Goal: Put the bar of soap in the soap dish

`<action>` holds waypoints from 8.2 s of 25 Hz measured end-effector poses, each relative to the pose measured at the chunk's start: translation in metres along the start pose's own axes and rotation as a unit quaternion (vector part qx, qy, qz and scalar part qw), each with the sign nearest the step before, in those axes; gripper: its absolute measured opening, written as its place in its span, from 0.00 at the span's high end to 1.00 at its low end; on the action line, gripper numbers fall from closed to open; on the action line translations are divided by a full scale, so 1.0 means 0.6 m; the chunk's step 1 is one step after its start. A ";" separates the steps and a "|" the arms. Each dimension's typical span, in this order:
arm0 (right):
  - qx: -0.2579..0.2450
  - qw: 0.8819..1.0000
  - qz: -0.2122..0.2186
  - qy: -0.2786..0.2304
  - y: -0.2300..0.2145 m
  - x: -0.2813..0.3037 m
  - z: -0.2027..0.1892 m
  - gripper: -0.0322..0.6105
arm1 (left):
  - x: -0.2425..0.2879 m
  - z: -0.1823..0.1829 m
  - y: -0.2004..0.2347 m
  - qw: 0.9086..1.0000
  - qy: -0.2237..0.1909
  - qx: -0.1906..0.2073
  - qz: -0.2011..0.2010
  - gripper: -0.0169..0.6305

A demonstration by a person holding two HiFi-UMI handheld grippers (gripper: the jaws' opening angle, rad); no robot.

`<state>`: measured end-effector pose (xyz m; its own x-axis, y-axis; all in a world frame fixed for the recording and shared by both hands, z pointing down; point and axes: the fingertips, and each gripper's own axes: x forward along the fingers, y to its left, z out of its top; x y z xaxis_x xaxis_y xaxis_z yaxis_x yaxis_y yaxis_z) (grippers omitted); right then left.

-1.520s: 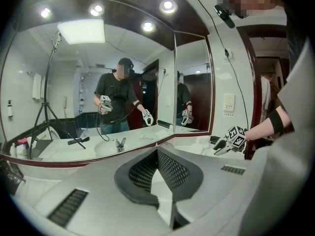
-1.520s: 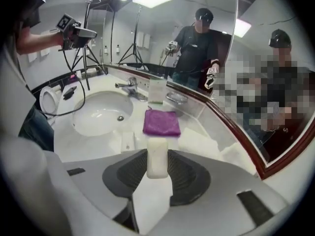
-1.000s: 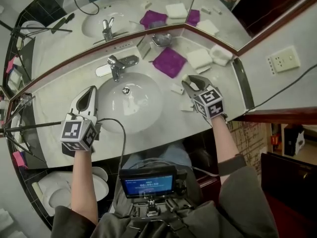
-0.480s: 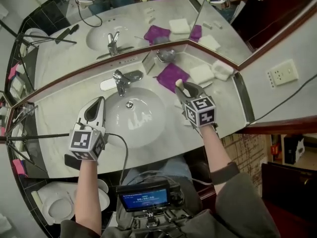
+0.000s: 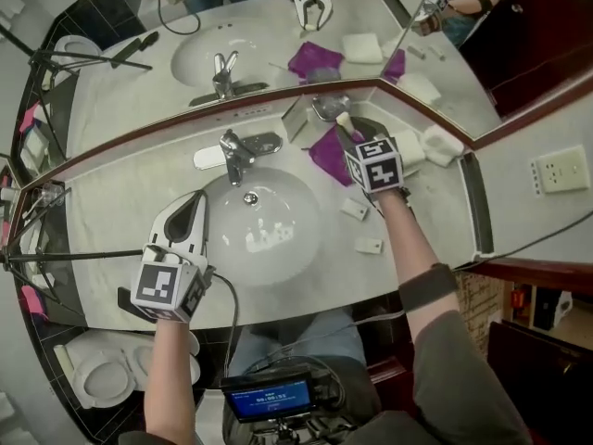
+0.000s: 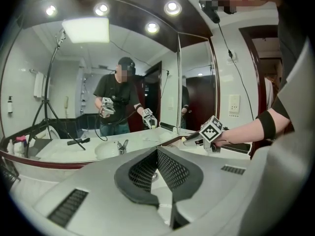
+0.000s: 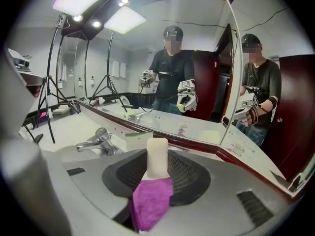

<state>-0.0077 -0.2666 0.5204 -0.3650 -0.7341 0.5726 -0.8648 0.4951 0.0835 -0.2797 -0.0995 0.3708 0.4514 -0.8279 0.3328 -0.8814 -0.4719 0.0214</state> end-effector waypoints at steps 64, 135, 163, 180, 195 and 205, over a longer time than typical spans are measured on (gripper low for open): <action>0.111 0.992 -0.016 -0.062 0.024 -0.193 0.033 0.92 | -0.061 -0.002 0.002 1.000 -0.003 -0.007 0.021 0.97; -0.158 0.987 0.001 -0.028 -0.163 -0.320 0.049 0.92 | -0.073 -0.025 -0.203 0.997 -0.007 -0.029 0.065 0.97; -0.723 0.638 0.254 0.068 0.008 0.151 -0.024 0.47 | 0.034 -0.161 -0.307 0.971 0.010 -0.157 0.181 0.97; -0.754 0.578 0.235 0.203 0.003 0.221 -0.065 0.48 | 0.038 -0.187 -0.274 0.964 -0.002 -0.187 0.190 0.97; -0.724 0.593 0.259 0.238 -0.007 0.217 -0.082 0.58 | 0.042 -0.195 -0.264 0.963 -0.003 -0.201 0.182 0.97; -0.688 0.639 0.275 0.208 0.007 0.205 -0.072 0.92 | 0.050 -0.190 -0.261 0.966 0.000 -0.192 0.174 0.97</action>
<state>-0.0410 -0.3347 0.6265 -0.1131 -0.2284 0.9670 0.5806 0.7746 0.2509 -0.1442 -0.0159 0.4851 0.1178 -0.9165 0.3823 -0.9665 -0.0174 0.2561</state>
